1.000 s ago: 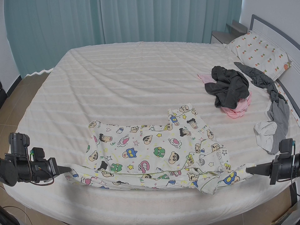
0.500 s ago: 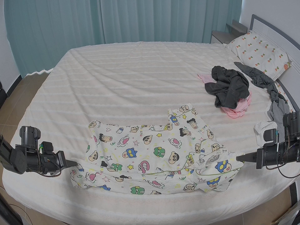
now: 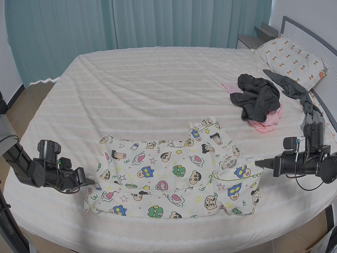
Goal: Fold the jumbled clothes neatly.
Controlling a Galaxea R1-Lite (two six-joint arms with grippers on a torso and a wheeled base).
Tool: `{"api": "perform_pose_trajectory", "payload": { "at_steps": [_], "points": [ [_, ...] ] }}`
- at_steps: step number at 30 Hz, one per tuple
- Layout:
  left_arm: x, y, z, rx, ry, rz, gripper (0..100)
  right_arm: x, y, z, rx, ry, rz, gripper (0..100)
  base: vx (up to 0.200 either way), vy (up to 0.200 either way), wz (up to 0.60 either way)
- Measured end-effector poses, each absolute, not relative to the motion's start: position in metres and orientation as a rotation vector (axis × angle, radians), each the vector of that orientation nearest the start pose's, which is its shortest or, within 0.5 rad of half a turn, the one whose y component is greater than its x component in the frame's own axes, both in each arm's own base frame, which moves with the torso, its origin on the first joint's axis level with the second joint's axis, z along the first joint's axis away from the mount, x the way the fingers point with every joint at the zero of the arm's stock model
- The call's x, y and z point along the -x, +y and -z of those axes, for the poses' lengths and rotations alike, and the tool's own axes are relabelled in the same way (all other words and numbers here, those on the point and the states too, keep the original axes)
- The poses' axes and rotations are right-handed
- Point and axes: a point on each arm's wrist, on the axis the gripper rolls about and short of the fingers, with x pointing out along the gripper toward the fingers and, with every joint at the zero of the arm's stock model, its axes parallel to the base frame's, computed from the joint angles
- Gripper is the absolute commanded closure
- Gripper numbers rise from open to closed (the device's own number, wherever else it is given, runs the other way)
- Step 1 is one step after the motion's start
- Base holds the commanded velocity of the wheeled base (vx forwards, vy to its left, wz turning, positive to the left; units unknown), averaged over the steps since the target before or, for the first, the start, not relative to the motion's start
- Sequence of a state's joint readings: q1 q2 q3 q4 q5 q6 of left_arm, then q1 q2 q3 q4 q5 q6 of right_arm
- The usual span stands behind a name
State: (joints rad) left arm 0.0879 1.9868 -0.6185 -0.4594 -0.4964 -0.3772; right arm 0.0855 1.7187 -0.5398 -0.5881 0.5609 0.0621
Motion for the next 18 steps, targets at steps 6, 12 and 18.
{"api": "perform_pose_trajectory", "payload": {
  "at_steps": [6,12,18],
  "points": [
    [-0.31,0.009,-0.031,0.64,0.957,0.2,100,-0.271,0.035,-0.096,-0.207,0.63,-0.604,100,0.0,0.0,0.0],
    [-0.319,0.008,-0.029,0.644,0.952,0.186,0,-0.277,0.035,-0.094,-0.211,0.631,-0.603,100,0.0,0.0,0.0],
    [-0.32,0.011,-0.026,0.64,0.952,0.149,0,-0.279,0.036,-0.093,-0.207,0.631,-0.608,100,0.0,0.0,0.0]
  ]
}}
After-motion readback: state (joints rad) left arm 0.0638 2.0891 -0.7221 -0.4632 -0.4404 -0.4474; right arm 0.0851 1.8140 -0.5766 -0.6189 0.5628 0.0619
